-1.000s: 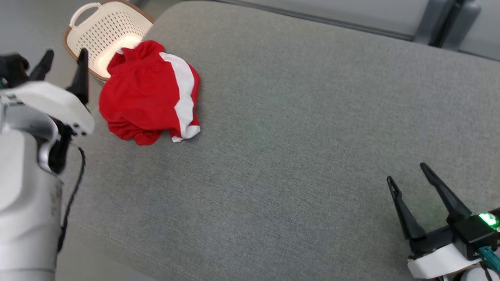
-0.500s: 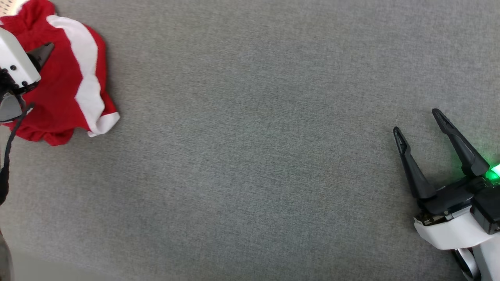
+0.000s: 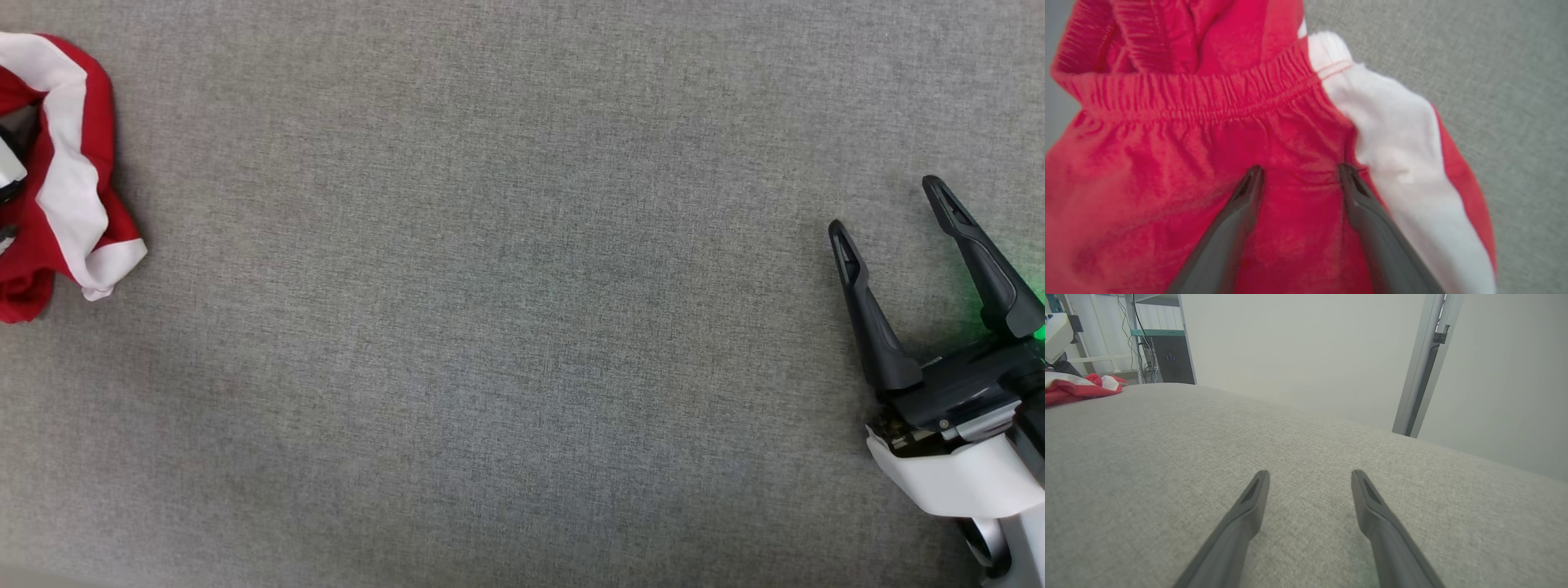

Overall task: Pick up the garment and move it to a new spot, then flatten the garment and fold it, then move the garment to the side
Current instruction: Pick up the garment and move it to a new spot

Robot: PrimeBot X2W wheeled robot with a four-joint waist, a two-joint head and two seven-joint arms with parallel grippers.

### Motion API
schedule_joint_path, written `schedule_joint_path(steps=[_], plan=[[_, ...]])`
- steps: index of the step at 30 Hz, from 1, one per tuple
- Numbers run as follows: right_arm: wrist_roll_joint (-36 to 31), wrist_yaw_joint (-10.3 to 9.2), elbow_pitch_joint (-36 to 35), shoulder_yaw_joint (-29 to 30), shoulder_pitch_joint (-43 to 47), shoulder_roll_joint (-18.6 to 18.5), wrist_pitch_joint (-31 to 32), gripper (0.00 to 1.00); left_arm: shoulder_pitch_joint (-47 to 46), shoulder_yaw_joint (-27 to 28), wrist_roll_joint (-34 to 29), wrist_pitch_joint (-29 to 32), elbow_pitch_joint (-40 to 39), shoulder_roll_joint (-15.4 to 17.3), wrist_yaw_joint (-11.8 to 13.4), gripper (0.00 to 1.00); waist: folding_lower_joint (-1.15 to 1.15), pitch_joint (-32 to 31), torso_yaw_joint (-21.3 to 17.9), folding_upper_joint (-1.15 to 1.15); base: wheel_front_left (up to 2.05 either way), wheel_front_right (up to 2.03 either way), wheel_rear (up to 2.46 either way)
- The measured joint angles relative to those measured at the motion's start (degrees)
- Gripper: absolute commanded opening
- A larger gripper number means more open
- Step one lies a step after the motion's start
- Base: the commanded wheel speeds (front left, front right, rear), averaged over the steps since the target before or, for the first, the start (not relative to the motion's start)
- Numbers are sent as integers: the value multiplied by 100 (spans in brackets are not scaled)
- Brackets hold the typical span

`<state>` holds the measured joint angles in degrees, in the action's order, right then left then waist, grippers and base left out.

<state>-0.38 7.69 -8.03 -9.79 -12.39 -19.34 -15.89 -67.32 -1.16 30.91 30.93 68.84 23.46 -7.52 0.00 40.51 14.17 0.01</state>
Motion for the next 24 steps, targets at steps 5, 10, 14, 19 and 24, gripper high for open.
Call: schedule_joint_path(steps=[5,10,14,19,24], plan=[[-15,0,33,5,-42,40,1,100,209,-148,91,-765,-254,-22,4,0,0,-46,-10,0,0,0,0],[2,-3,235,5,-105,148,27,100,388,-582,234,-2020,-972,19,8,0,0,-285,-43,-1,0,0,0],[46,-12,396,26,-124,238,54,100,459,-1054,430,-2509,-1489,201,2,0,0,-513,-77,-1,0,0,0],[145,-13,564,1,-31,578,76,100,855,-2147,892,-2870,-2542,657,3,0,1,-1121,-213,-1,0,0,0],[203,-13,608,37,163,765,76,100,1077,-2747,1191,-3016,-3328,836,3,0,1,-1575,-358,0,0,0,0]])
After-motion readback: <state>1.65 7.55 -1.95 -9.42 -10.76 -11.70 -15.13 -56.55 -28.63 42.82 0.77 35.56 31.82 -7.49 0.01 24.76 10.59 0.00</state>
